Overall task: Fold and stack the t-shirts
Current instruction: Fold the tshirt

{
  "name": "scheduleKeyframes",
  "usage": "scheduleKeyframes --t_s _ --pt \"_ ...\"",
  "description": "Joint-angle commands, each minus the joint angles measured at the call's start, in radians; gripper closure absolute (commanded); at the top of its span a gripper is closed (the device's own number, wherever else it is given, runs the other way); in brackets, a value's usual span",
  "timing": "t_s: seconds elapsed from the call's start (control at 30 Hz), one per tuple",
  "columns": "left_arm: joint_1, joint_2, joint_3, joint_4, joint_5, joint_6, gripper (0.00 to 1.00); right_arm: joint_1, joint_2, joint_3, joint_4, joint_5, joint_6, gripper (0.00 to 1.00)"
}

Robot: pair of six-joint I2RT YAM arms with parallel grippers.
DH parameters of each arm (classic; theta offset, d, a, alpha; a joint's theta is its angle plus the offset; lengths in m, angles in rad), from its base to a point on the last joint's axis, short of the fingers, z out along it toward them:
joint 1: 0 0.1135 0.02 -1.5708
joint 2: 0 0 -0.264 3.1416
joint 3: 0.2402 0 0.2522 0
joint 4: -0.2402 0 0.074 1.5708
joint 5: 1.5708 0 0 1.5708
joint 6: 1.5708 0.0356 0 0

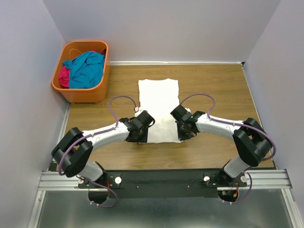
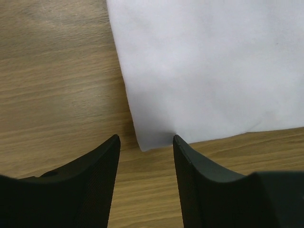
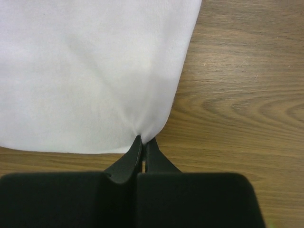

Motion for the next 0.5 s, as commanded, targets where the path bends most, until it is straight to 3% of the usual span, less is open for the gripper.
scheduleKeyframes --t_s 0.0,0.23,0.47 --pt "-0.024 0.034 0.028 -0.002 -0.047 -0.032 0.45 0.024 0.092 -0.091 -0.019 0.005 -0.019 1.00" --pt "-0.046 0.096 0.016 -0.007 -0.039 -0.052 0.56 0.024 0.086 -0.094 -0.019 0.008 -0.031 1.00" --pt "-0.055 0.109 -0.005 -0.008 -0.045 -0.066 0.60 0.024 0.087 -0.096 -0.018 0.002 -0.034 0.99"
